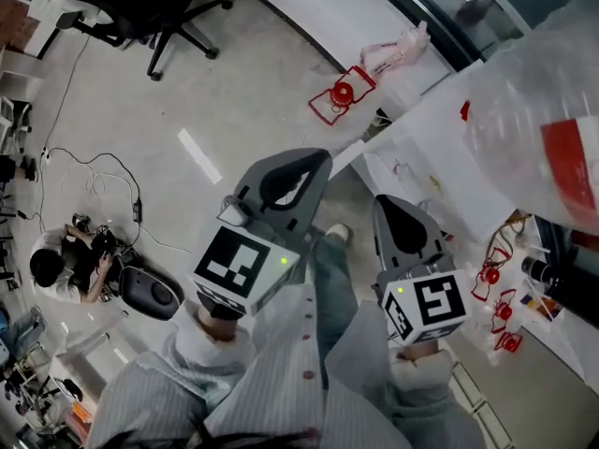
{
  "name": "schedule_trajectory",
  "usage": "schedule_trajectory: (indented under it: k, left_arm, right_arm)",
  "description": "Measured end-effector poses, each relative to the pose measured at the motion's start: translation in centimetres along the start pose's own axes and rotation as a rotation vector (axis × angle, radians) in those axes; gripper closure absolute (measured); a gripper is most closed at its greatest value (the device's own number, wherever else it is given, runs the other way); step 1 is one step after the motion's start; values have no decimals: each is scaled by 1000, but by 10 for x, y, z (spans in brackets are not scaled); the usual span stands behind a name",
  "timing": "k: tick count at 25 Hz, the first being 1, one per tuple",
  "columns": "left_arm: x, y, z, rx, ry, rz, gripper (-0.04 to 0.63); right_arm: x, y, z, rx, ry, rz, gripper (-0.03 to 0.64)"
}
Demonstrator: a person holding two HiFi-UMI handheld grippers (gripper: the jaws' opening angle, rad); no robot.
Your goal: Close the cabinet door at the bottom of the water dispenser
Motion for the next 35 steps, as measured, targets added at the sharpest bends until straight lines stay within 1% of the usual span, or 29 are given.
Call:
schedule_trajectory:
  k: [8, 16, 25, 31, 35]
  left_arm:
    - [8, 48, 59, 55, 58, -45, 584]
    - [1, 90, 134, 91, 115, -53, 584]
    - [-19, 116, 210, 107, 158, -29, 584]
    - [-30, 132, 254, 160, 215, -54, 584]
    - [-35, 138, 284, 186, 251, -66, 584]
  right_arm:
    - [-56, 17, 51, -66, 80, 9, 603]
    - [-119, 18, 97, -69, 120, 30, 603]
    - [-187, 18, 177, -96, 194, 53, 603]
    - [-221, 18, 229, -104, 249, 39, 603]
    - [-237, 16, 262, -122, 283, 56, 603]
Point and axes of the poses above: the fingertips, and each gripper's own axes: x backward along the fingers, y to its left, z out of its underside, the point moved 6 cm from there along x, backward along the fingers, and after that the axes turned 2 degrees about -y, right-handed, at the moved point
